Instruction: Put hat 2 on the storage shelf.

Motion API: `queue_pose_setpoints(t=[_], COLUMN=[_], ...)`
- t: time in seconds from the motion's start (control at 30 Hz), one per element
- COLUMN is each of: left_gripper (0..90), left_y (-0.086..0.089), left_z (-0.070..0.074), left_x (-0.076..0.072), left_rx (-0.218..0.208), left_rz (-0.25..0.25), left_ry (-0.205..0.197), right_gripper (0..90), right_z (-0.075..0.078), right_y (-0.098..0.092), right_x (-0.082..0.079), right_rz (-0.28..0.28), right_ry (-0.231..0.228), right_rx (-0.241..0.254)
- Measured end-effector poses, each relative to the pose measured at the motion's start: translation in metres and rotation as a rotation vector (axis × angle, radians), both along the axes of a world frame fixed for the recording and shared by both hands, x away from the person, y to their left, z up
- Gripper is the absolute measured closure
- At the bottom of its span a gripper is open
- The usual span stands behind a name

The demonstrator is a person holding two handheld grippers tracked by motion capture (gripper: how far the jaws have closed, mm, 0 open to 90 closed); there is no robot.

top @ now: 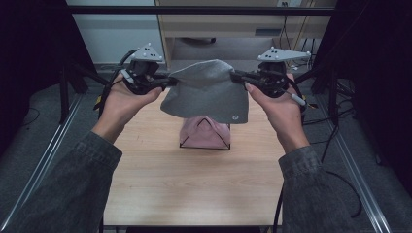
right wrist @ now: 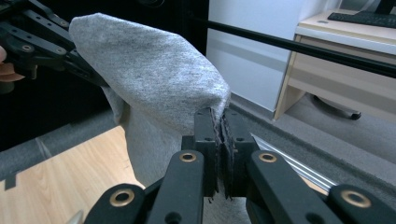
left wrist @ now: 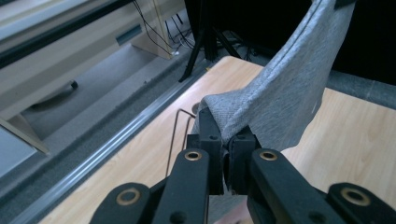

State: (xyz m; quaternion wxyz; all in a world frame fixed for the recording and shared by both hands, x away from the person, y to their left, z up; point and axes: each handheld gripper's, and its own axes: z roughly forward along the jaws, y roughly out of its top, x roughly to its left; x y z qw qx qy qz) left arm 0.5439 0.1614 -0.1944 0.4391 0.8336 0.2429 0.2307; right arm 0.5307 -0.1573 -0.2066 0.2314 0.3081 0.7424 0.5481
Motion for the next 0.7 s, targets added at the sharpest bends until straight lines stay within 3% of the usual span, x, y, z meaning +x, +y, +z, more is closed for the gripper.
queue_pose_setpoints(t=[0.23, 0.47, 0.57, 0.7], left_gripper=[87.6, 87.6, 87.6, 87.6], left_y=[-0.003, -0.008, -0.009, -0.011], left_z=[-0.004, -0.007, -0.006, -0.007], left_x=[0.016, 0.032, 0.037, 0.044], left_rx=[-0.025, -0.042, -0.059, -0.048], left_rz=[0.016, 0.033, 0.035, 0.051], left_ry=[-0.009, -0.02, -0.027, -0.033], right_gripper=[86.6, 86.5, 86.6, 86.6], right_z=[-0.005, -0.008, -0.009, -0.01], right_y=[-0.002, -0.003, -0.005, -0.005], right_x=[0.019, 0.029, 0.034, 0.043], right_rz=[-0.024, -0.05, -0.059, -0.066], right_ry=[0.0, -0.006, -0.014, -0.007], right_rx=[0.019, 0.03, 0.044, 0.084])
